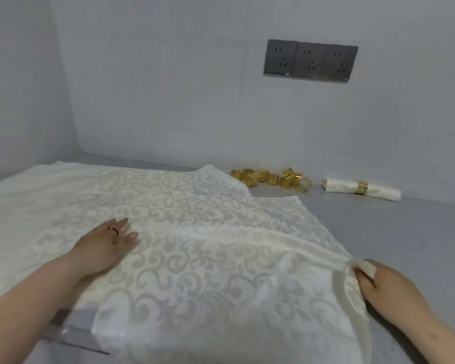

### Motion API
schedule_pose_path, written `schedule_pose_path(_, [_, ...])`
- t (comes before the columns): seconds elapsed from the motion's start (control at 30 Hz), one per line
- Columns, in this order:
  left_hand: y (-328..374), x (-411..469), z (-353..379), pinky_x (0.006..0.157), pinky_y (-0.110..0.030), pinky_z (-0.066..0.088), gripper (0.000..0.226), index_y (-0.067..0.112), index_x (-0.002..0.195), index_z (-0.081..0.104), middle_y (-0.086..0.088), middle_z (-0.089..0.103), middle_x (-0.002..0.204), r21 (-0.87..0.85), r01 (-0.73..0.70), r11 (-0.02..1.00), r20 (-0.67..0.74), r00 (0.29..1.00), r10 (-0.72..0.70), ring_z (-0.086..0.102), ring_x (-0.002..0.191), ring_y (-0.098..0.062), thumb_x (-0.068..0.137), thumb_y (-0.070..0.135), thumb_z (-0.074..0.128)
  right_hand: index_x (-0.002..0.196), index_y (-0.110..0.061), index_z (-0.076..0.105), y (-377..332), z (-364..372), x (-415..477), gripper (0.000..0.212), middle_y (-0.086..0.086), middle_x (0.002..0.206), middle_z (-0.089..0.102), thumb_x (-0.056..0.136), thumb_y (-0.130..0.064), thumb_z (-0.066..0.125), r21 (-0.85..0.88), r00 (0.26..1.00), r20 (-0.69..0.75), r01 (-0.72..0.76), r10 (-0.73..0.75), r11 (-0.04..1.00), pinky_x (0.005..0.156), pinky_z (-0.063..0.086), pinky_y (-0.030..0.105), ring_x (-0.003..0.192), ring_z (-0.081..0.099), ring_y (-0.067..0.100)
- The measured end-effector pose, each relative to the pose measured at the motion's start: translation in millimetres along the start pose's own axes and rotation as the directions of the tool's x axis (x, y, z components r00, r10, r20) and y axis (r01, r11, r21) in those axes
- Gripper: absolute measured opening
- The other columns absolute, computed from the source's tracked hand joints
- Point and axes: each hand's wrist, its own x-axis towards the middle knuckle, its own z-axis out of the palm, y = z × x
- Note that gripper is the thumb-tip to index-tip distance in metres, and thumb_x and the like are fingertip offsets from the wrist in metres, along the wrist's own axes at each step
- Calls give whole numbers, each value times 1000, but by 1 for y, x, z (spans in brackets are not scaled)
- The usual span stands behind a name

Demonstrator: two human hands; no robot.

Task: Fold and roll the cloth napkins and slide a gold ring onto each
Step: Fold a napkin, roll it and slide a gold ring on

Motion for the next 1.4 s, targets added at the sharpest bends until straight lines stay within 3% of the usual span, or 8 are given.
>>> schedule_pose_path(0.5, [-76, 20, -18, 115, -37, 7, 52, 23, 148, 4, -1, 1, 156, 240, 134, 961, 88, 983, -159, 2, 144, -18, 100, 41, 12, 117, -17, 60, -9, 7, 27, 36, 10, 113, 65, 95, -30, 35, -204, 986, -13, -164, 165, 965, 82, 45, 35, 106, 58, 31])
schedule_pose_path(0.63, [-93, 24, -22, 115, -38, 8, 51, 23, 148, 6, -1, 3, 156, 252, 195, 948, 61, 974, -217, 5, 144, -18, 100, 40, 12, 104, -16, 64, 57, 16, 36, 109, 12, 102, 68, 56, -89, -1, -137, 973, -90, -223, 212, 965, 82, 49, 43, 95, 61, 33])
schedule_pose_path(0.73, [-107, 26, -32, 116, -38, 12, 49, 19, 147, 15, -4, 14, 155, 361, 368, 857, -32, 923, -383, 16, 142, -19, 101, 35, 13, 100, -16, 65, 84, 18, 33, 142, 13, 97, 69, 19, -94, -22, -164, 962, -98, -268, 255, 949, 77, 51, 43, 89, 62, 33])
schedule_pose_path(0.83, [-80, 21, -31, 116, -39, 11, 45, 17, 143, 25, -6, 23, 151, 382, 374, 845, -171, 927, -332, 20, 140, -19, 99, 25, 19, 105, -14, 64, 36, -2, 11, 110, 14, 106, 67, 57, -92, 3, -124, 967, -89, -250, 240, 960, 79, 47, 38, 98, 61, 33])
schedule_pose_path(0.93, [-9, 10, -10, 115, -33, 7, 44, 21, 144, 26, -1, 19, 154, 231, 54, 971, -232, 973, 1, 15, 142, -14, 100, 28, 24, 110, -11, 61, 5, -8, 5, 42, 13, 110, 64, 96, -38, 32, -238, 967, -98, -252, 235, 938, 72, 40, 32, 102, 59, 31])
schedule_pose_path(1.07, [74, -3, 17, 114, -32, 11, 48, 21, 142, 28, -1, 18, 154, 116, -272, 955, -65, 958, 281, 17, 141, -15, 98, 39, 28, 108, -12, 58, 0, -6, 9, 36, 10, 109, 64, 98, -33, 30, -317, 972, -93, -233, 214, 919, 69, 39, 29, 101, 59, 28])
schedule_pose_path(1.2, [91, 9, 26, 101, -33, 31, 53, 17, 140, 29, -7, 38, 139, 238, -102, 966, 40, 995, 96, 37, 127, -25, 96, 45, 31, 107, -13, 58, 11, -7, 3, 37, 7, 108, 64, 99, -34, 28, -316, 974, -106, -223, 200, 922, 70, 41, 28, 99, 60, 25])
schedule_pose_path(1.4, [88, 17, 27, 90, -26, 30, 23, 25, 105, 60, 6, 60, 108, 219, -35, 975, -226, 970, 86, 49, 109, -16, 94, 23, 39, 108, -16, 58, 19, -11, -5, 36, 7, 108, 64, 98, -34, 29, -246, 977, -86, -211, 196, 946, 67, 38, 27, 99, 59, 25])
